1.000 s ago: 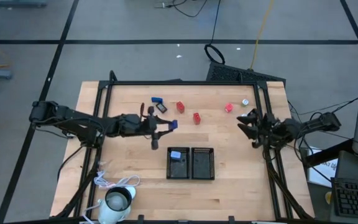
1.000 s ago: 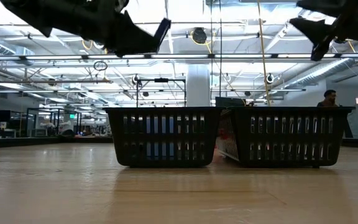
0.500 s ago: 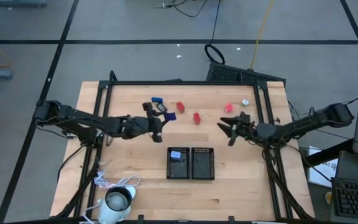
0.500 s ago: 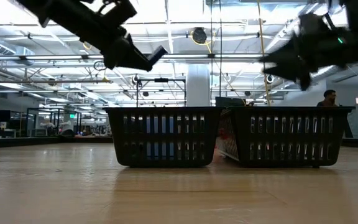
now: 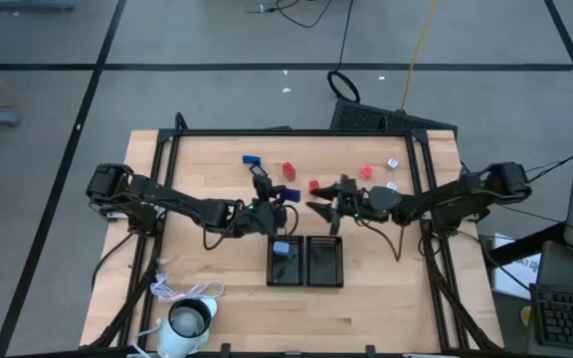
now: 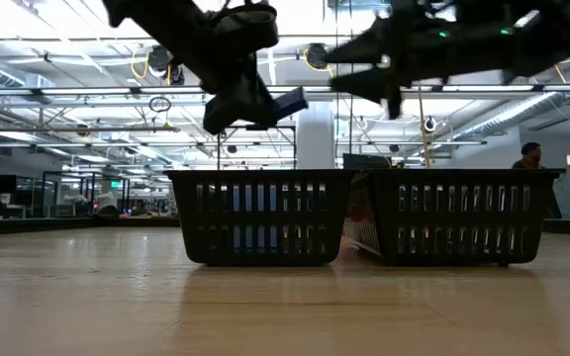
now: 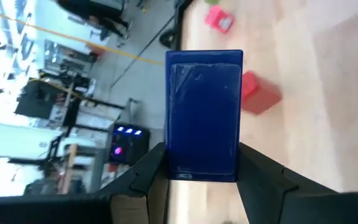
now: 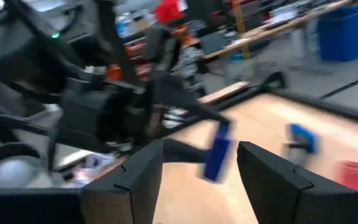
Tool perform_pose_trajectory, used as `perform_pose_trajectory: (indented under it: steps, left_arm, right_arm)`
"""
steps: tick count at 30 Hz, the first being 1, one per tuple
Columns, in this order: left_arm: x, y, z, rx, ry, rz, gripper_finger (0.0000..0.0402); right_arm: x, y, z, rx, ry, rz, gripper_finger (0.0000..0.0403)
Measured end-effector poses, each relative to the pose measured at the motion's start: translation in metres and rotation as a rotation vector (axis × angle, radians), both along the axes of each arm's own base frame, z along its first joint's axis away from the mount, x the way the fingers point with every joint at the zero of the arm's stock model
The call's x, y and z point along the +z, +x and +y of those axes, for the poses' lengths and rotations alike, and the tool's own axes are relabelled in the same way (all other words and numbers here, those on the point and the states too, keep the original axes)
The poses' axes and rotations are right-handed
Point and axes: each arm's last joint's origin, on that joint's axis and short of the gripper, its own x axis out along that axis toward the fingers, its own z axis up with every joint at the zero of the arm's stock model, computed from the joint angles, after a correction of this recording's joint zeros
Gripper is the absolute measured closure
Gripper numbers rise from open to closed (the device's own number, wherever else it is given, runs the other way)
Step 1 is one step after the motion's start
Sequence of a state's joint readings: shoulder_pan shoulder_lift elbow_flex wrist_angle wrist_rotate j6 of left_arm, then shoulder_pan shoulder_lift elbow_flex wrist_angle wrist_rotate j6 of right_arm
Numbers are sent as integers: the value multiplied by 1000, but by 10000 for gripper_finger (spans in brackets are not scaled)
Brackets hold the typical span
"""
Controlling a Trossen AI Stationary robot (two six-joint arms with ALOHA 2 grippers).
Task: Pick & Place Office items
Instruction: Put the bottom blue digital clock into the right black basket
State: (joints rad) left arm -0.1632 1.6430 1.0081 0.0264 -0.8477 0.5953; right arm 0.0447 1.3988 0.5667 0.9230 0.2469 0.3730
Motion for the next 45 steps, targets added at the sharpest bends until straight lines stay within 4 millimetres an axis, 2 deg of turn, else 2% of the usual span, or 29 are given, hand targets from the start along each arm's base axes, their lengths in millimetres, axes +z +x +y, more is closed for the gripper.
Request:
perform_pose_trajectory:
  steps: [5,12,18,25,32,38,41,45]
  left_arm:
    - [5,0,-4,25,55,2,247]
    - [1,-5,-3,55,63,41,247]
    - [1,-5,-5,72,86,45,247]
    - [1,-9,-16,103,136,43,247]
    - [4,-8,-29,43,77,-13,247]
    - [5,-5,-28,-2,31,-31,247]
    - [5,-5,-26,4,30,-32,247]
    - [5,-5,-25,4,-3,-50,247]
  right_arm:
    - [-3,25,-4,69,70,14,177]
    - [-7,42,-6,56,89,25,166]
    - [-10,45,-8,27,109,27,188]
    - [-12,46,-8,26,102,43,196]
    - [-13,46,-9,22,96,46,197]
    - [-12,46,-10,23,95,40,206]
    - [-12,46,-10,23,95,39,223]
    - [-12,46,-10,27,94,38,270]
